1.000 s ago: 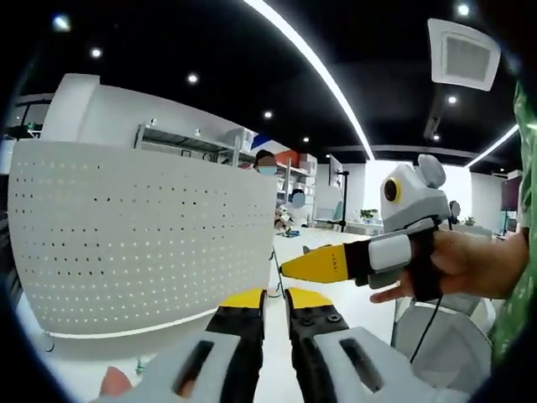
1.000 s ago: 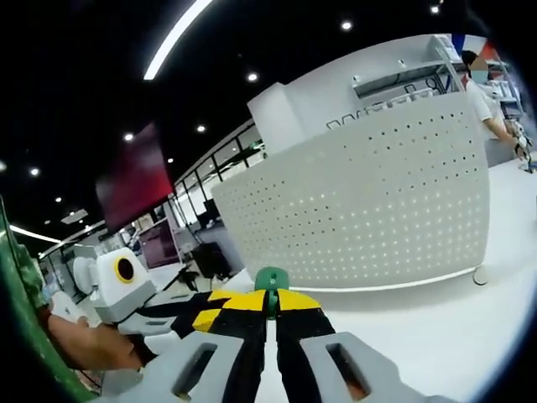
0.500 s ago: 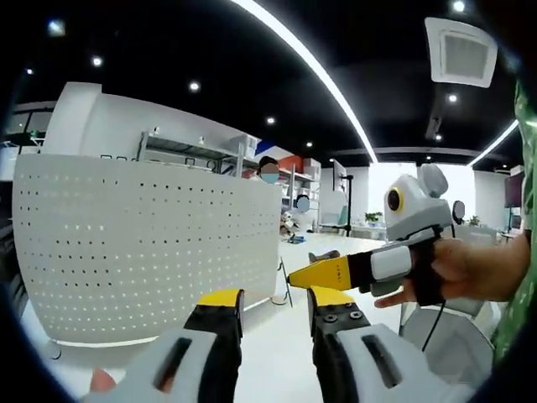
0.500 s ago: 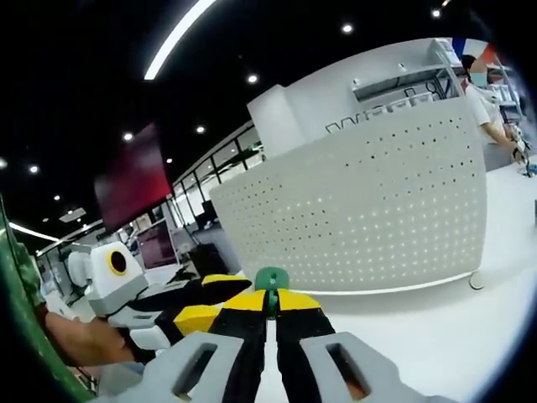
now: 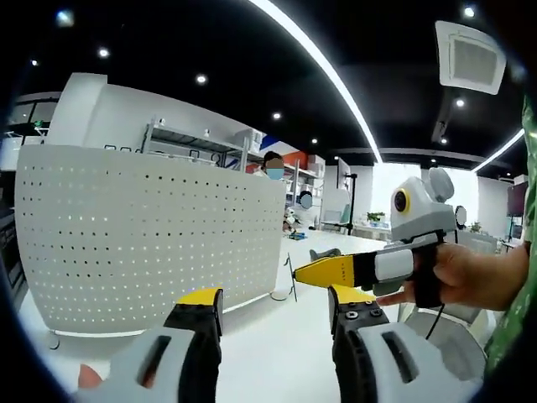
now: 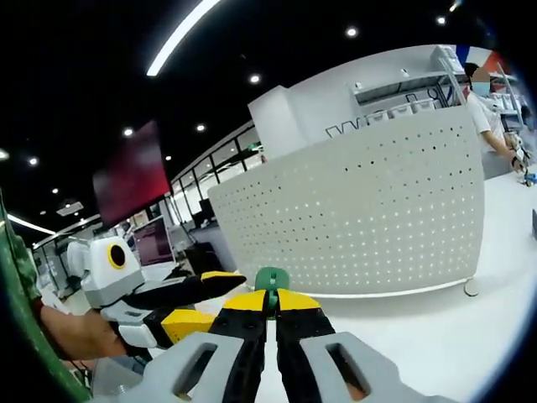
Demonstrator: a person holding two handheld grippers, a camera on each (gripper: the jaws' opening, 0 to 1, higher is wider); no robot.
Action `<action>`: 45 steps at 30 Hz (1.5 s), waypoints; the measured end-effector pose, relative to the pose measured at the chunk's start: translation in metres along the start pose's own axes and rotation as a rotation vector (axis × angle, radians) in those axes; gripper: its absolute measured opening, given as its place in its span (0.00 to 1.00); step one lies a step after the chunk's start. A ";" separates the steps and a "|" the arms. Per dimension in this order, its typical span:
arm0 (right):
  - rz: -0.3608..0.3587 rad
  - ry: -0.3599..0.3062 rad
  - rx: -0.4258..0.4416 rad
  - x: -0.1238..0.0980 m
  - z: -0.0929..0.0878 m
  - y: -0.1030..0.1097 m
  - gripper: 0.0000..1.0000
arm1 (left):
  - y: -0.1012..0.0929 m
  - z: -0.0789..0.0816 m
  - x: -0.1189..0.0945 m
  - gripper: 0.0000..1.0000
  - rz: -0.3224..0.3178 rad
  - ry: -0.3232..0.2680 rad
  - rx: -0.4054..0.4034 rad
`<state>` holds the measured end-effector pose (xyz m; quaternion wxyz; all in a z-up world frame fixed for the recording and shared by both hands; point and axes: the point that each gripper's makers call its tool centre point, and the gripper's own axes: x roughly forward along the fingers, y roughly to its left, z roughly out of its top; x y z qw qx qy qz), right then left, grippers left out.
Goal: Insert the hook assembly into the mounting plate slot until the hook locks in place.
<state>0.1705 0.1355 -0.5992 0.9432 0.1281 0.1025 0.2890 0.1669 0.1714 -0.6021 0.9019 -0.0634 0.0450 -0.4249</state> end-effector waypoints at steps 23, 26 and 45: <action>-0.023 -0.009 -0.024 -0.002 0.004 -0.005 0.01 | 0.006 0.008 0.000 1.00 0.038 -0.025 0.020; -0.046 -0.004 -0.062 0.000 0.005 -0.009 0.01 | 0.006 0.009 0.001 1.00 0.036 -0.028 0.023; -0.216 -0.054 -0.292 0.016 0.045 -0.040 0.01 | 0.010 0.014 0.002 1.00 0.039 -0.031 0.033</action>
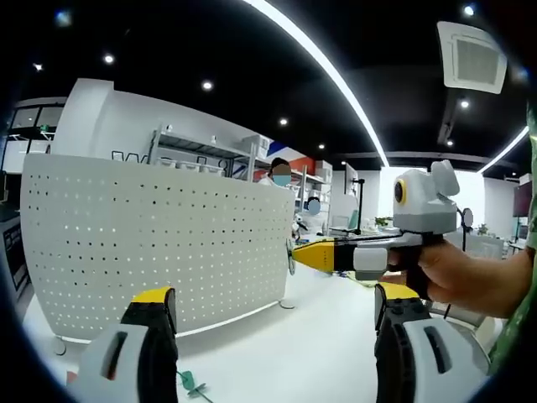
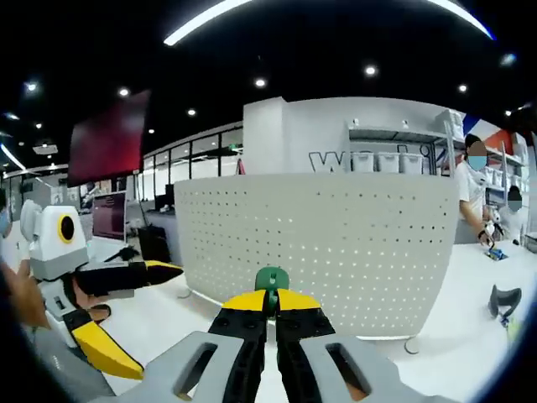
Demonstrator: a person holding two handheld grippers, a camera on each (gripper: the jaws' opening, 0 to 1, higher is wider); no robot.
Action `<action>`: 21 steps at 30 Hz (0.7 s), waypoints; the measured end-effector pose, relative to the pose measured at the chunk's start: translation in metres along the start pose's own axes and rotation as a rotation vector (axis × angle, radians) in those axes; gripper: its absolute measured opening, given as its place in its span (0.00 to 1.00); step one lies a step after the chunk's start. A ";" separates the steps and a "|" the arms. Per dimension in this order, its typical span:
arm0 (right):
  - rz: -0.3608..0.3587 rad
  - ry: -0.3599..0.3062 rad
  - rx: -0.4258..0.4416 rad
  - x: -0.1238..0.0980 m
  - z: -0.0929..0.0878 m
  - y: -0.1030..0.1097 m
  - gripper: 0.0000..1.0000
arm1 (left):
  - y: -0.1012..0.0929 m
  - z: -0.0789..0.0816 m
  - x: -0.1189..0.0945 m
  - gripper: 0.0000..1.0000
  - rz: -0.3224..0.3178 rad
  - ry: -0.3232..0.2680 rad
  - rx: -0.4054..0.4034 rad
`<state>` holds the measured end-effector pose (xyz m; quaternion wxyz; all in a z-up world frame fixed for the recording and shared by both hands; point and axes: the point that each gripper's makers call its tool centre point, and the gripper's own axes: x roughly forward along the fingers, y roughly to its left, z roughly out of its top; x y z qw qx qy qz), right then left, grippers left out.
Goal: Insert the hook assembly into the mounting plate slot until the hook locks in place.
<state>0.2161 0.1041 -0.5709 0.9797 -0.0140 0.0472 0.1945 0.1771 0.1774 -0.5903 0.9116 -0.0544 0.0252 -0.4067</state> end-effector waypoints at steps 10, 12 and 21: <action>-0.067 -0.056 -0.059 0.023 0.029 -0.027 0.01 | 0.005 -0.003 -0.002 0.99 0.007 0.015 -0.001; -0.080 -0.063 -0.069 0.028 0.035 -0.033 0.01 | 0.006 -0.004 -0.002 0.99 0.009 0.017 -0.003; -0.124 -0.097 -0.089 0.050 0.059 -0.059 0.01 | 0.012 -0.008 -0.002 0.97 0.012 0.027 -0.009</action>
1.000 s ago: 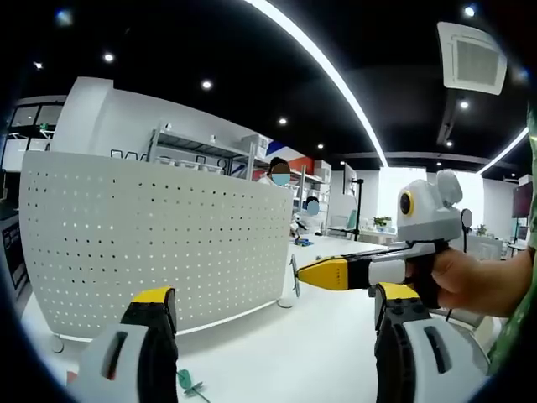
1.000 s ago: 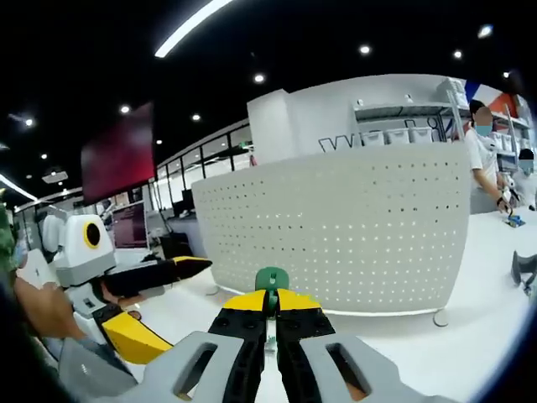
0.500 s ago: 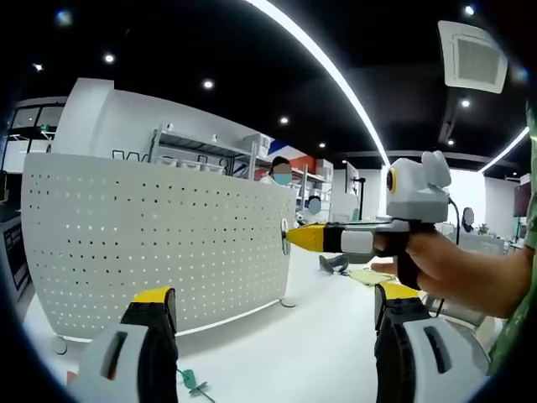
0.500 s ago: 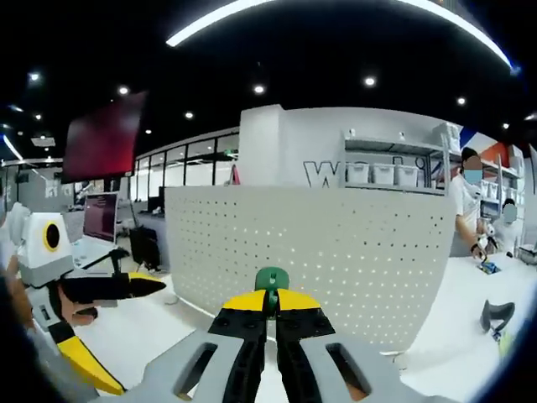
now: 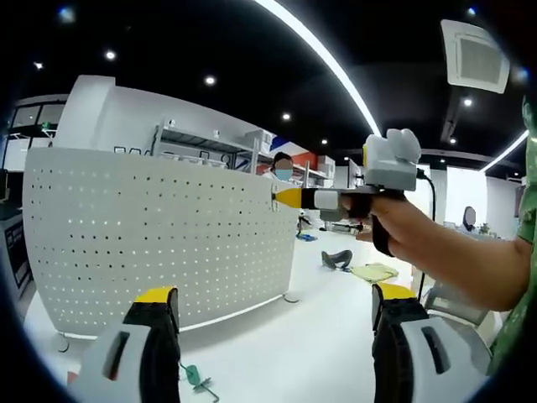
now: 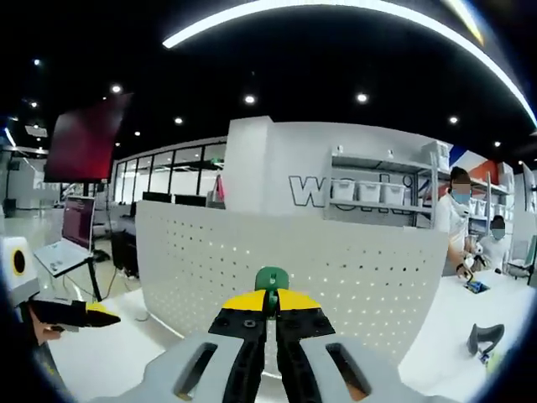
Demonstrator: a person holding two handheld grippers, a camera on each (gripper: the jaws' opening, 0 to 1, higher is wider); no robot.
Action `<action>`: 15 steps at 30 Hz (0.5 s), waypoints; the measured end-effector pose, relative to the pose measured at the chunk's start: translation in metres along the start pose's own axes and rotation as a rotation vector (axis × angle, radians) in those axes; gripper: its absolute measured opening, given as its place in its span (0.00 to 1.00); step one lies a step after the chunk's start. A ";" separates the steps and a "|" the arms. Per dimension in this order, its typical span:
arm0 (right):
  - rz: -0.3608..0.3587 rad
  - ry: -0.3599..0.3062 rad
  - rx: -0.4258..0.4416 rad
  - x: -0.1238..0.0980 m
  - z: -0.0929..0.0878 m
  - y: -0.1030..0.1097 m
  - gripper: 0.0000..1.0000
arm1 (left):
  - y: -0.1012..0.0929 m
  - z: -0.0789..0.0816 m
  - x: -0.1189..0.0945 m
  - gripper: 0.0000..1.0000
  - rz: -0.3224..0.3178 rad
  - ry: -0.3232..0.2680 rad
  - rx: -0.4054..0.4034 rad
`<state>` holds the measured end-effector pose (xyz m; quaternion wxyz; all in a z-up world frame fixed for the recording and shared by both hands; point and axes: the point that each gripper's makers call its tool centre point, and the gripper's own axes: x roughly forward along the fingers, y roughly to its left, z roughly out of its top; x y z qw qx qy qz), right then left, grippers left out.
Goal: Insert the hook assembly into the mounting plate slot until the hook locks in place.
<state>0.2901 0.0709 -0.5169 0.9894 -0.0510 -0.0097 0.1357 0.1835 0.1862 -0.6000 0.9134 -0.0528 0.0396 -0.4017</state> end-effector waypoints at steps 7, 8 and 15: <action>-0.017 -0.023 -0.025 0.020 0.014 -0.011 0.01 | 0.002 -0.003 0.001 0.96 -0.001 0.009 -0.005; -0.024 -0.029 -0.030 0.023 0.016 -0.013 0.01 | 0.003 -0.004 0.001 0.96 -0.001 0.010 -0.006; -0.057 -0.047 -0.033 0.040 0.024 -0.026 0.01 | 0.010 -0.009 0.000 0.95 0.007 0.023 -0.016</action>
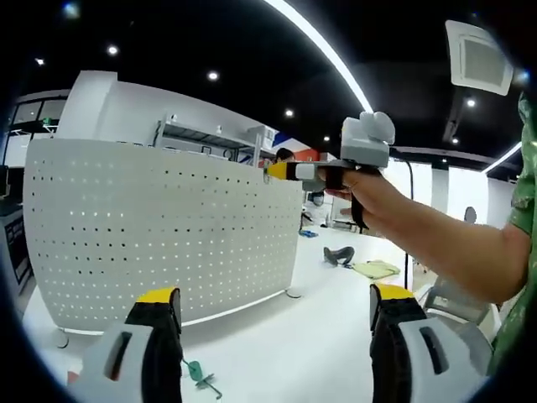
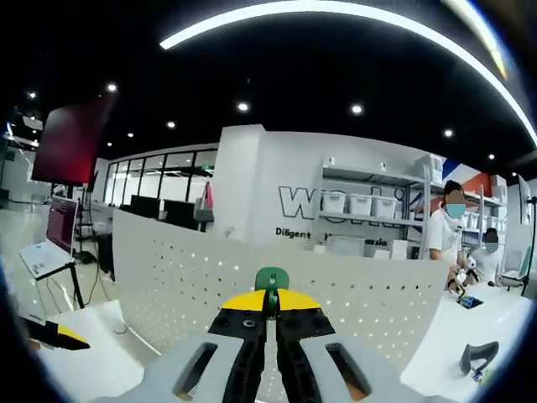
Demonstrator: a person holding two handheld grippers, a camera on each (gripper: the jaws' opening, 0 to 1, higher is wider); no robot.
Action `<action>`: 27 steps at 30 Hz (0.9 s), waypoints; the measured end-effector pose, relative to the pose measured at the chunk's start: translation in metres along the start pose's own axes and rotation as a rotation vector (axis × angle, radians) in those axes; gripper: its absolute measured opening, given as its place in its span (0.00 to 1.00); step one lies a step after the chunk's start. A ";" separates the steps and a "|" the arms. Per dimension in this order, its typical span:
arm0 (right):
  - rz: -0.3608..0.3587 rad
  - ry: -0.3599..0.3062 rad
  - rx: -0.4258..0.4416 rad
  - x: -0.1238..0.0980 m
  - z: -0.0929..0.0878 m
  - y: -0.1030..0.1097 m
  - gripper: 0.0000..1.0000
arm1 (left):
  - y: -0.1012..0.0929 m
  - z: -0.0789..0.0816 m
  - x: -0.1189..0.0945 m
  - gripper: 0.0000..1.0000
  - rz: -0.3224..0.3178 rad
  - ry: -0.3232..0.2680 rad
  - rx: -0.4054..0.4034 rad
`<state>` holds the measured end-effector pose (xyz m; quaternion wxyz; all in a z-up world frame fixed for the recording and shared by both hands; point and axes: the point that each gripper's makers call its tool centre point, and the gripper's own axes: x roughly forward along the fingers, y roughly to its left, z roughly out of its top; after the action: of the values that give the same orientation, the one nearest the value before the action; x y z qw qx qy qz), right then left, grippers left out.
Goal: Insert the hook assembly into the mounting plate slot until the hook locks in place.
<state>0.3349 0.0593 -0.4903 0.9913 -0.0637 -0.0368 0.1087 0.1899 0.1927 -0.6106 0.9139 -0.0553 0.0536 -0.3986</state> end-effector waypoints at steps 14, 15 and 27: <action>-0.045 -0.031 -0.025 0.036 0.000 -0.014 0.01 | 0.012 -0.008 0.007 0.94 0.008 0.022 -0.013; -0.047 -0.032 -0.027 0.038 -0.001 -0.014 0.01 | 0.012 -0.008 0.008 0.94 0.008 0.022 -0.015; -0.062 -0.027 -0.034 0.059 -0.008 -0.015 0.01 | 0.018 -0.014 0.010 0.94 0.017 0.031 -0.026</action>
<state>0.3960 0.0564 -0.4926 0.9924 -0.0778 -0.0540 0.0780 0.2080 0.1966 -0.6271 0.9155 -0.0604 0.0736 -0.3908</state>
